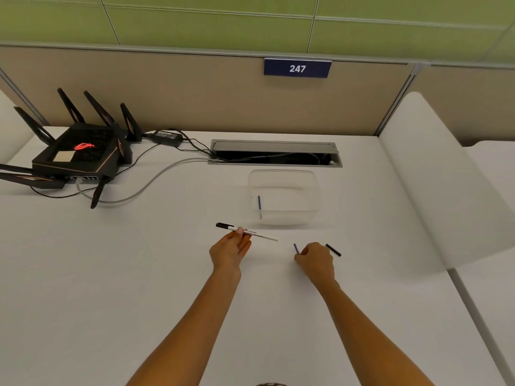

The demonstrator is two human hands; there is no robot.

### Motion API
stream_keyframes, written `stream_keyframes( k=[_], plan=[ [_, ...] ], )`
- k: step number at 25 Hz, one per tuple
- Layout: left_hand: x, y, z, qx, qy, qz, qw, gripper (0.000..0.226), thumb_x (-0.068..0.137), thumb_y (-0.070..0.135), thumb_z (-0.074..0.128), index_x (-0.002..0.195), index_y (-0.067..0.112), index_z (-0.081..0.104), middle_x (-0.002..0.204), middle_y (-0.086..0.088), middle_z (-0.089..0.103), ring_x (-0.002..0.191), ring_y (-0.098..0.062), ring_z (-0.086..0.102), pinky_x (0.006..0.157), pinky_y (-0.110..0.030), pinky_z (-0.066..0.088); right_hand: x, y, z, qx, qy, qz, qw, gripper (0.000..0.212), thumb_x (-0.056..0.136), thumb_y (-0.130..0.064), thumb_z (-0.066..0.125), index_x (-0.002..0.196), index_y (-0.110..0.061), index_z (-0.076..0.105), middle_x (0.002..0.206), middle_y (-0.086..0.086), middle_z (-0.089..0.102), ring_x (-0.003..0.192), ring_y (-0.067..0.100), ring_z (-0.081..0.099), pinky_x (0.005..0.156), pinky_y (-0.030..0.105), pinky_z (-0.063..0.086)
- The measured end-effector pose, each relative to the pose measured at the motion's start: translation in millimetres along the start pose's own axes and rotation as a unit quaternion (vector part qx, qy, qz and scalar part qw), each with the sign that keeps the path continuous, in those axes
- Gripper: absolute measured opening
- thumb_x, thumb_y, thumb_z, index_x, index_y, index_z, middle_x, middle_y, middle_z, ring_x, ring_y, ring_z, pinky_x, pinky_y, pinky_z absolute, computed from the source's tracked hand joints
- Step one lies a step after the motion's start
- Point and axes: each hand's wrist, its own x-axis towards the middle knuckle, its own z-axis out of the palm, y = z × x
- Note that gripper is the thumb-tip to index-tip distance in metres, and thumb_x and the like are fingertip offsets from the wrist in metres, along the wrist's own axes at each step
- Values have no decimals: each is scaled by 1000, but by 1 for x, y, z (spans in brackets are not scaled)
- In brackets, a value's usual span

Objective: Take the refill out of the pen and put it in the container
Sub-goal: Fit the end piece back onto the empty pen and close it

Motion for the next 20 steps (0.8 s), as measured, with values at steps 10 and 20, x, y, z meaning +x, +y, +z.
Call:
stream_keyframes(
  k=[10, 20],
  plan=[
    [0, 2, 13, -29, -9, -16, 999, 9, 88, 3, 66, 95, -3, 66, 94, -14, 71, 85, -21, 70, 86, -36, 55, -31, -26, -45, 95, -3, -165, 982, 5, 76, -14, 68, 79, -15, 71, 69, -9, 67, 66, 1, 63, 57, 6, 42],
    [-2, 0, 20, -35, -12, -20, 999, 15, 88, 2, 66, 101, -5, 65, 90, -12, 70, 83, -21, 70, 85, -35, 54, -29, -33, -58, 79, 9, -212, 974, 7, 76, -12, 67, 80, -16, 72, 71, -4, 70, 64, 7, 63, 65, 20, 50]
  ],
)
